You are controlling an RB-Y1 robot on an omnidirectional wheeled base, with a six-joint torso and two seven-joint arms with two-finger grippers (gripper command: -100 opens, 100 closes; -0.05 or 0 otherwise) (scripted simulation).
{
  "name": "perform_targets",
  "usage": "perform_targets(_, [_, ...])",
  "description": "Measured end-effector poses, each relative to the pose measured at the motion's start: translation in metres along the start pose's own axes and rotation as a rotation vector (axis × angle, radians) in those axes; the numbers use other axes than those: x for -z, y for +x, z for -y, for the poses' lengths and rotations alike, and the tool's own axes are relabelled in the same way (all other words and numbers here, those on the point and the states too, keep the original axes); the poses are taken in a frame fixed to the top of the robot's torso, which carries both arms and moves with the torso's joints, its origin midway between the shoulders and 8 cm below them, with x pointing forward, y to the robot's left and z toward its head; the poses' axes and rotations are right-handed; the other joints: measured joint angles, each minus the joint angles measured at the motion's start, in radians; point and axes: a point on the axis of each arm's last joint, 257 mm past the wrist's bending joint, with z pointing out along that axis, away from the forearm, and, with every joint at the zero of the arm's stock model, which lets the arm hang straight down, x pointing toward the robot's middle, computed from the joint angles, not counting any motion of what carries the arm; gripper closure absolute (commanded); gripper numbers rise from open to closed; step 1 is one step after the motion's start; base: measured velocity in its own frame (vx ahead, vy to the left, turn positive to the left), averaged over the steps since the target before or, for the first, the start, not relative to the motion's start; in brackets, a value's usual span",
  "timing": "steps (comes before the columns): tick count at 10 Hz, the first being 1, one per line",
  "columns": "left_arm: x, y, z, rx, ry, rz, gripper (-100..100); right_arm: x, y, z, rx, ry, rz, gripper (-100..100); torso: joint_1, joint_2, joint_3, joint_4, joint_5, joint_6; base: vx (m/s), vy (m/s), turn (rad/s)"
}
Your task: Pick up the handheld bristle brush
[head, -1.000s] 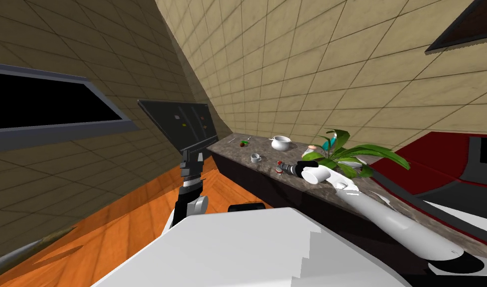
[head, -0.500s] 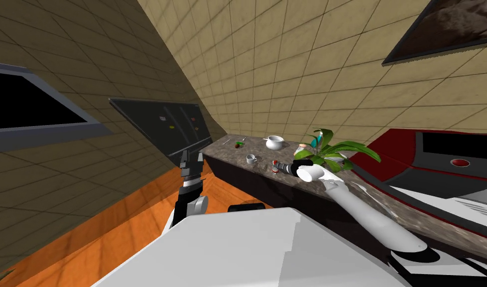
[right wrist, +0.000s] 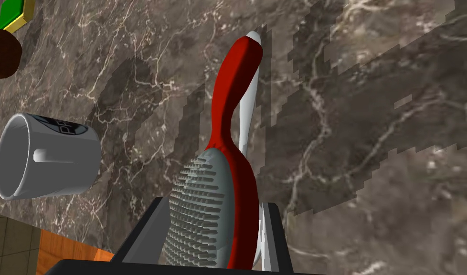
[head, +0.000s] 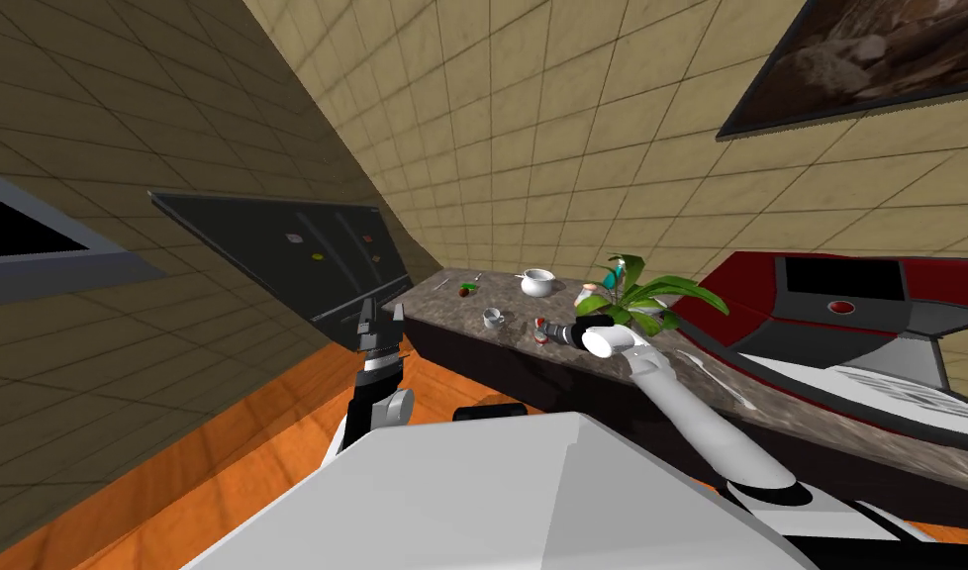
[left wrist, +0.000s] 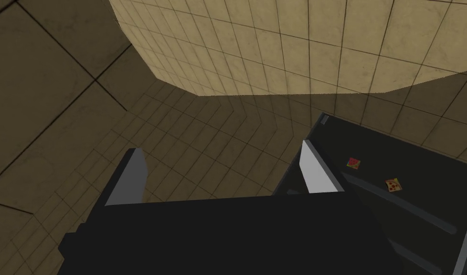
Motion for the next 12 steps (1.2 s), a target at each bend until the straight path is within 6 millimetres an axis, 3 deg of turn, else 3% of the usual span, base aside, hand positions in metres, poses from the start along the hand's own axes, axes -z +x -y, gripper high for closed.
perform_targets(9, [0.000,0.000,0.000,0.000,0.000,0.000,0,-0.003,-0.027,0.053,0.107,0.064,0.066,100,0.001,0.001,0.001,0.001,0.000,0.000,0.042,0.000,-0.156])
perform_targets(11, [0.000,0.000,0.000,0.000,0.000,0.000,0,-0.001,-0.038,0.060,0.124,0.076,0.091,100,0.001,0.002,0.001,0.000,0.000,-0.003,0.015,0.001,0.020])
perform_targets(12, [0.000,0.000,0.000,0.000,0.000,0.000,0,-0.001,-0.040,0.060,0.126,0.076,0.095,0,0.001,0.003,0.002,0.001,0.000,-0.002,0.000,0.000,0.000])
